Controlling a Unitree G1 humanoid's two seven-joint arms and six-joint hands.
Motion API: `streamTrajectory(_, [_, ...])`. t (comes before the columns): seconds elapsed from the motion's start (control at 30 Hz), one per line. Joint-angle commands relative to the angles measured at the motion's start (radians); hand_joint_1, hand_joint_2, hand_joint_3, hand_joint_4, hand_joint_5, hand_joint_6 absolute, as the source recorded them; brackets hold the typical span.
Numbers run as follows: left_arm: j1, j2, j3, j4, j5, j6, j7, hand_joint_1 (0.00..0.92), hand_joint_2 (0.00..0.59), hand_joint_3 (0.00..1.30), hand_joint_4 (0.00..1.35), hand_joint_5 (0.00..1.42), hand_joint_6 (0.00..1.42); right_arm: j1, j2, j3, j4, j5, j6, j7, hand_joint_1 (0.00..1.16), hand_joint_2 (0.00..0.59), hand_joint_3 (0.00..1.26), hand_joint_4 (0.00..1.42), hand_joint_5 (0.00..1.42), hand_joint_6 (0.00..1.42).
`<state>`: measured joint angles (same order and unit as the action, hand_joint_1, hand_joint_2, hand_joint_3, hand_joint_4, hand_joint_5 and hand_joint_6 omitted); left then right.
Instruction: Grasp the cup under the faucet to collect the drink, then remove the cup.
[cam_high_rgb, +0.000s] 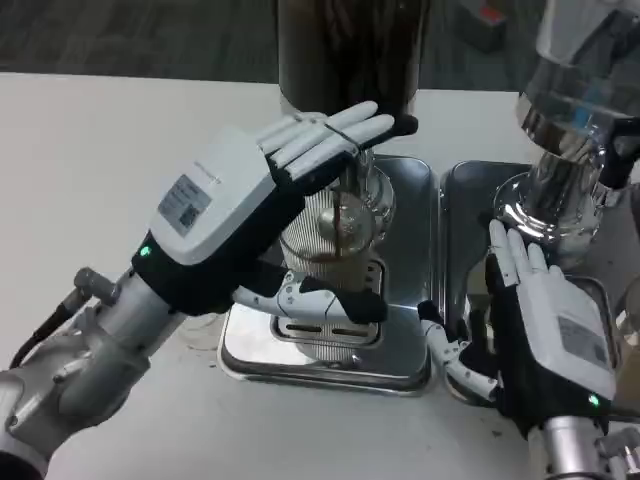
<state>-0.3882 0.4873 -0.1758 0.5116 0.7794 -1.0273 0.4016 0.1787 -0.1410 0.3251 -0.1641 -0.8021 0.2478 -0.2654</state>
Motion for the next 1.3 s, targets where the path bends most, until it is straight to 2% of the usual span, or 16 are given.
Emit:
streamTrajectory(0.03, [0.008, 0.020, -0.034, -0.004, 0.025, -0.002, 0.003, 0.000, 0.087, 0.20, 0.15, 0.38, 0.31, -0.026, 0.005, -0.058, 0.007, 0.151, -0.073, 0.054, 0.56, 0.318, 0.00, 0.00, 0.00, 0.00])
streamTrajectory(0.27, [0.003, 0.030, -0.044, -0.013, 0.014, 0.003, 0.009, 0.000, 0.087, 0.20, 0.15, 0.39, 0.32, -0.089, 0.004, -0.111, 0.085, 0.331, -0.175, 0.118, 0.61, 0.304, 0.00, 0.00, 0.00, 0.00])
streamTrajectory(0.5, [-0.003, 0.031, -0.055, -0.019, -0.007, 0.009, 0.003, 0.000, 0.087, 0.20, 0.15, 0.39, 0.32, -0.146, 0.014, -0.124, 0.190, 0.415, -0.248, 0.136, 0.63, 0.286, 0.00, 0.00, 0.00, 0.00])
streamTrajectory(0.83, [-0.005, 0.037, -0.057, -0.009, -0.055, 0.002, -0.021, 0.000, 0.098, 0.22, 0.16, 0.39, 0.33, -0.204, 0.015, -0.113, 0.302, 0.461, -0.329, 0.166, 0.64, 0.276, 0.00, 0.00, 0.00, 0.00])
streamTrajectory(1.3, [-0.005, 0.038, -0.054, -0.002, -0.100, 0.009, -0.059, 0.000, 0.105, 0.23, 0.17, 0.39, 0.33, -0.286, 0.046, -0.097, 0.404, 0.481, -0.385, 0.194, 0.64, 0.275, 0.00, 0.00, 0.00, 0.00])
